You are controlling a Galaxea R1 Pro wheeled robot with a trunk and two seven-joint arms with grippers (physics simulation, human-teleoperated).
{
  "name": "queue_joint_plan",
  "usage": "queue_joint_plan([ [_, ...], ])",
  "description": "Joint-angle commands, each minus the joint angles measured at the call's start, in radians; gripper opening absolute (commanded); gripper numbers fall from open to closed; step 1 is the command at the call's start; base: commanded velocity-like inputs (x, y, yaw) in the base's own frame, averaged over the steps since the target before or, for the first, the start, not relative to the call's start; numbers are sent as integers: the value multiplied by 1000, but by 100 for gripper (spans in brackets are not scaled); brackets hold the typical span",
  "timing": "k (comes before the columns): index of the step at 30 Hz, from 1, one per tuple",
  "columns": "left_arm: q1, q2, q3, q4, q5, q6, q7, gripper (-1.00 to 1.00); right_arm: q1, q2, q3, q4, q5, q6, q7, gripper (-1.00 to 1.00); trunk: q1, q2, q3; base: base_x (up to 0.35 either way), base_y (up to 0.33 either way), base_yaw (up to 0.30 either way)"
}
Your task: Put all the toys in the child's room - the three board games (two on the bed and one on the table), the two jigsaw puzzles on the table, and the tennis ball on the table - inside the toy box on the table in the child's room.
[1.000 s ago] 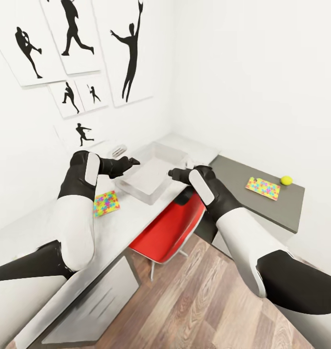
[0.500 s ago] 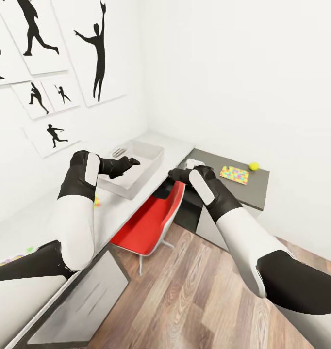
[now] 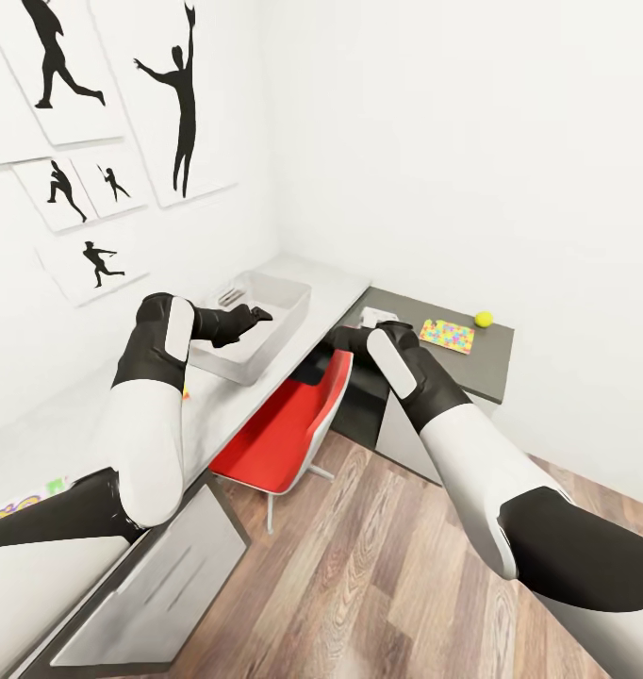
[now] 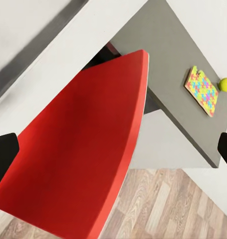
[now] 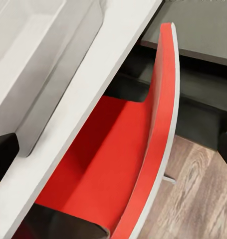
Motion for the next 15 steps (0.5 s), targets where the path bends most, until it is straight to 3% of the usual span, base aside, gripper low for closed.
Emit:
queue_joint_plan([
  [1,-2,-1,5,-1,2,5,-1,100,0,0,2,-1,-10,2,-10,100,1,-2,-2,0,0,0],
  [7,-1,-1,5,-1,2,4,-1,100,0,0,1,-2,-10,2,-10,100,1,-2,-1,0,0,-34],
  [15,-1,-1,6,-1,2,4,-1,100,1,0,0,-2,-10,2,-10,100,1,-2,6,0,0,-202],
])
